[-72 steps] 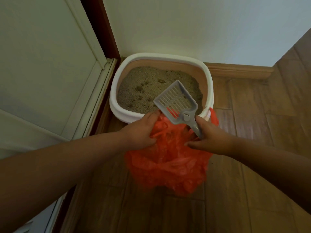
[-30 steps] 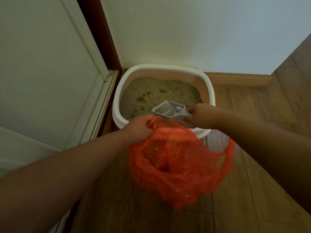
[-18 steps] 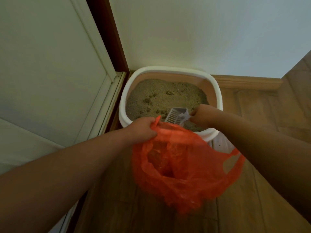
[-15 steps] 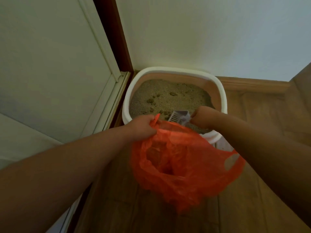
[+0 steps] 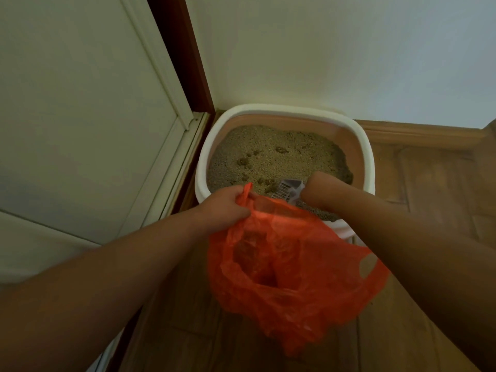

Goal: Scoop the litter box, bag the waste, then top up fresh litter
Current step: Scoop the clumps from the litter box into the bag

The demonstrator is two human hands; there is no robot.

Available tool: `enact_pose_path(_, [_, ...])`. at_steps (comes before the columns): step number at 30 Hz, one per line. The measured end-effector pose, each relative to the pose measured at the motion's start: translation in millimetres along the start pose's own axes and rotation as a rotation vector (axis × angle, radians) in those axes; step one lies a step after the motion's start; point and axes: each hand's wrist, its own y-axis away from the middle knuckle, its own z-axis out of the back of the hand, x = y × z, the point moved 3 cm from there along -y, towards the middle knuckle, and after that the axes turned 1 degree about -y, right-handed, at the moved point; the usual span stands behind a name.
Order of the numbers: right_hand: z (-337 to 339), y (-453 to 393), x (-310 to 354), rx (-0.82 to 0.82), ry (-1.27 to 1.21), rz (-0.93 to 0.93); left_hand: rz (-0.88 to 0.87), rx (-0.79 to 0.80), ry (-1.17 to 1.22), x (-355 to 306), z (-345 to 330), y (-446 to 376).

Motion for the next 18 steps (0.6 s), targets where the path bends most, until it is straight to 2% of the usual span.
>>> enact_pose_path(8, [-12.9,-13.9,14.5,0.017,0.016,0.020,0.002,0.002,0.033,3.0,-5.1,-9.7])
enact_pose_path(18, [-29.9,-36.9,25.9,-0.019,-0.167,0.113,0.040,0.010,0.083,12.0,-3.8,-15.2])
